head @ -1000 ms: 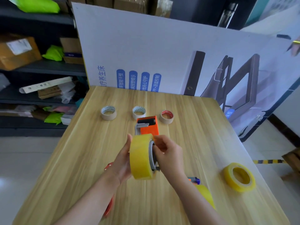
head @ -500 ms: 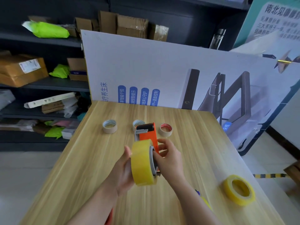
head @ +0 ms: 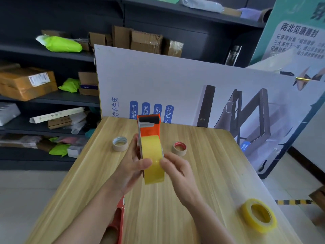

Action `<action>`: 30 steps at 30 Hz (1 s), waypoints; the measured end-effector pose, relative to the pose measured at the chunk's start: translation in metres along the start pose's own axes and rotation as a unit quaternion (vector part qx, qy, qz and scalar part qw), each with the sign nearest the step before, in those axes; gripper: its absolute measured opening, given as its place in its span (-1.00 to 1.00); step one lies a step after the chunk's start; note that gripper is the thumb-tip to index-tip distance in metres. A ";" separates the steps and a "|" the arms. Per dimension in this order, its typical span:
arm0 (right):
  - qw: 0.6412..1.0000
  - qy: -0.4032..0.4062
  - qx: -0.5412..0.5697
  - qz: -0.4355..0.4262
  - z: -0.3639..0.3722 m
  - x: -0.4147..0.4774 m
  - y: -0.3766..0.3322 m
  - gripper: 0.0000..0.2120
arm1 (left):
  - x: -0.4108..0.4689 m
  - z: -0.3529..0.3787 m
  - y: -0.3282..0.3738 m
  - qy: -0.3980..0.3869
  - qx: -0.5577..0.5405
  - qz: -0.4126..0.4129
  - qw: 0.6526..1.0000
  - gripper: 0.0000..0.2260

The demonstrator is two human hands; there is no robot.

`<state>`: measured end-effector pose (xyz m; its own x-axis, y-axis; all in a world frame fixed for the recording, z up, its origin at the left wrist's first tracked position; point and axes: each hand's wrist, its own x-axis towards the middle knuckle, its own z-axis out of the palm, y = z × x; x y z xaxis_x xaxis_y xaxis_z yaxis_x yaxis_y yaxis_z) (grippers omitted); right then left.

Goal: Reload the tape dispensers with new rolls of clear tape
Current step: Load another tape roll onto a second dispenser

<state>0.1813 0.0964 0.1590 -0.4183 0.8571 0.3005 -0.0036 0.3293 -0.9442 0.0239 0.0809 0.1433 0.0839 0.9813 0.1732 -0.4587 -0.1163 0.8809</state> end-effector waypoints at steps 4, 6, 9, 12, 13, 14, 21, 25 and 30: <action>0.997 -0.074 -0.013 -0.017 0.001 0.002 -0.016 -0.66 | 0.003 0.001 0.011 -0.019 0.032 0.023 0.999 0.04; 0.997 -0.078 0.013 -0.008 0.001 0.004 -0.021 -0.66 | 0.006 0.001 0.021 0.003 0.030 0.020 0.999 0.04; 0.994 -0.073 0.083 0.001 0.005 0.004 -0.026 -0.67 | 0.013 0.006 0.040 0.104 -0.005 0.035 0.994 -0.09; 0.989 -0.081 0.121 0.011 0.009 0.006 -0.032 -0.72 | 0.020 0.019 0.052 0.162 0.007 0.080 0.984 -0.08; 0.987 -0.084 0.137 0.015 0.009 0.006 -0.034 -0.75 | 0.021 0.023 0.054 0.163 0.011 0.094 0.982 -0.08; 0.984 -0.087 0.155 0.019 0.008 0.007 -0.038 -0.73 | 0.021 0.025 0.056 0.152 0.017 0.103 0.983 -0.10; 0.981 -0.058 0.183 0.039 0.001 0.009 -0.053 -0.48 | 0.013 0.032 0.068 0.061 0.061 0.152 0.985 -0.26; 0.985 -0.046 0.162 0.043 0.004 0.009 -0.056 -0.39 | 0.014 0.037 0.069 0.030 0.059 0.163 0.984 -0.38; 0.984 -0.062 0.155 0.058 -0.001 0.010 -0.057 -0.48 | 0.014 0.036 0.068 0.055 0.086 0.156 0.983 -0.42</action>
<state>0.1783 0.0869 0.2164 -0.5393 0.8209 0.1881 -0.2182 0.0796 -0.9727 0.0253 0.0813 0.2214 -0.1380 0.9037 0.4053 -0.2907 -0.4282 0.8557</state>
